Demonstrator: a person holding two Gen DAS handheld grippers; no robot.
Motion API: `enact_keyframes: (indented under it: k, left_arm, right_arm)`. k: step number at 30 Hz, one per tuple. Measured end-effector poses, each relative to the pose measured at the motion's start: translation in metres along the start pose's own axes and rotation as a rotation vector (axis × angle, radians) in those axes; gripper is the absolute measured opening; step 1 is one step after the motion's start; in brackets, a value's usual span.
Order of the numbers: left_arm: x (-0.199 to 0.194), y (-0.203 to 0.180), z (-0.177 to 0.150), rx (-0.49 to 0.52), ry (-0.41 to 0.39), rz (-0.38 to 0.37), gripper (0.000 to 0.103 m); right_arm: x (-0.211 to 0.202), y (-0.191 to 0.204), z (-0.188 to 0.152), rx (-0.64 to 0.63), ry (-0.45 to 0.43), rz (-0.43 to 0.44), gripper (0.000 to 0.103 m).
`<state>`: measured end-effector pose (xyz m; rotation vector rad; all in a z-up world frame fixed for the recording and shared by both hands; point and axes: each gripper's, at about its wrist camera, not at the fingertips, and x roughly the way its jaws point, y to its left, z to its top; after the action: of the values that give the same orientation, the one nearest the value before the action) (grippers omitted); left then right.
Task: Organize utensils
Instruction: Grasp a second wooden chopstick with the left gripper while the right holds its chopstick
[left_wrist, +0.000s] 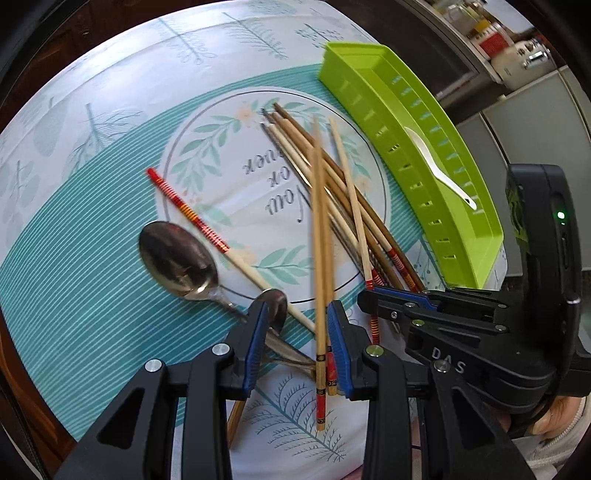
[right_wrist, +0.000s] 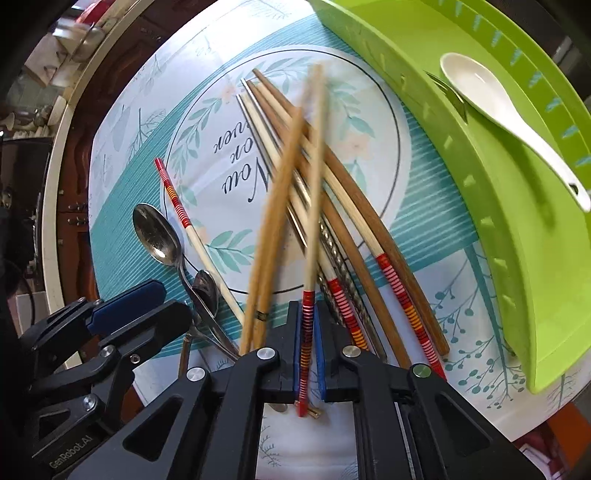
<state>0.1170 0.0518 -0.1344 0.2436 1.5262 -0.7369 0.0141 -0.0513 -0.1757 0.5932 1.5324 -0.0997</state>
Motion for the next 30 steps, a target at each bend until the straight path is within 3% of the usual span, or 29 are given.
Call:
enact_keyframes:
  k: [9,17,30]
  left_arm:
    - [0.022,-0.003,0.022,0.056,0.069,-0.025,0.017]
    - [0.038,-0.003,0.039,0.042,0.116,-0.025,0.015]
    - [0.055,-0.020,0.052,0.023,0.145,0.058,0.014]
  right_arm:
    - [-0.019,-0.029,-0.017,0.063,-0.037,0.068,0.005]
    - [-0.029,-0.043,-0.023,0.073,-0.053,0.093,0.005]
    - [-0.034,-0.046,-0.026,0.035,-0.053,0.113,0.005]
